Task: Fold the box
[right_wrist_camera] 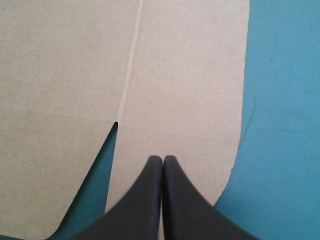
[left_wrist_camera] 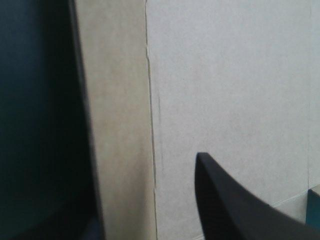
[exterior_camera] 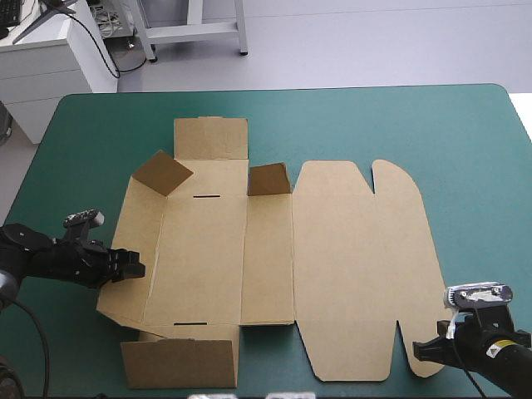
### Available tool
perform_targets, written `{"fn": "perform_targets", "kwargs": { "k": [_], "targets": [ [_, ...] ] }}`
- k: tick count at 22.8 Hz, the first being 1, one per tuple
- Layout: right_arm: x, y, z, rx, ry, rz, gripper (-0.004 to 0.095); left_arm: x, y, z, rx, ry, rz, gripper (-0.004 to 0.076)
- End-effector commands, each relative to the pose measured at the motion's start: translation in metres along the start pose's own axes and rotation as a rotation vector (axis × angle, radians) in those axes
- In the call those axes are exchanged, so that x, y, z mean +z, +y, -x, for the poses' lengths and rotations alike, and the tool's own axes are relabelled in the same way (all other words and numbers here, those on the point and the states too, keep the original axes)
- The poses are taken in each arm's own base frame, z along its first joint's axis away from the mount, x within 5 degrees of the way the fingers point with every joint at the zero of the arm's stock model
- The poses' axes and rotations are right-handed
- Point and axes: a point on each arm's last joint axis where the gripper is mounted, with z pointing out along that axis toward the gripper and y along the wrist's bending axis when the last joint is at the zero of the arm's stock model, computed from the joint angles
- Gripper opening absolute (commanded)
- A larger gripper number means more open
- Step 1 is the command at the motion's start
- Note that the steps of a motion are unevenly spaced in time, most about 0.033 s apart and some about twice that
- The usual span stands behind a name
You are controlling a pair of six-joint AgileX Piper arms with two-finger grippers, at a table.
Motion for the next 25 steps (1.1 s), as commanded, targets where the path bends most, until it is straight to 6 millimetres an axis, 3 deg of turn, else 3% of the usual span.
{"fn": "perform_targets", "kwargs": {
  "k": [1, 6, 7, 9, 14, 21, 25],
  "targets": [
    [-0.005, 0.000, 0.009, -0.008, -0.051, -0.003, -0.0019, -0.007, -0.009, 0.004, -0.005, -0.035, -0.039, 0.0156],
    [-0.005, 0.000, 0.009, -0.008, -0.051, -0.003, -0.0019, -0.007, -0.009, 0.003, -0.001, -0.025, -0.038, 0.0137],
    [-0.005, 0.000, 0.009, -0.008, -0.051, -0.003, -0.0019, -0.007, -0.009, 0.003, 0.002, -0.017, -0.036, 0.0115],
    [-0.005, 0.000, 0.009, -0.008, -0.051, -0.003, -0.0019, -0.007, -0.007, 0.001, 0.016, 0.003, -0.017, -0.0009],
    [-0.005, 0.000, 0.009, -0.011, -0.049, -0.009, -0.0019, -0.007, -0.004, 0.002, 0.024, -0.015, 0.022, -0.0008],
    [-0.005, -0.001, 0.009, -0.014, -0.048, -0.013, -0.0019, 0.001, -0.030, 0.010, 0.308, 0.090, 0.143, -0.0008],
    [-0.005, 0.000, 0.008, -0.014, -0.039, -0.011, -0.0019, -0.002, -0.054, 0.027, 0.472, 0.049, 0.220, -0.0008]
  ]
}}
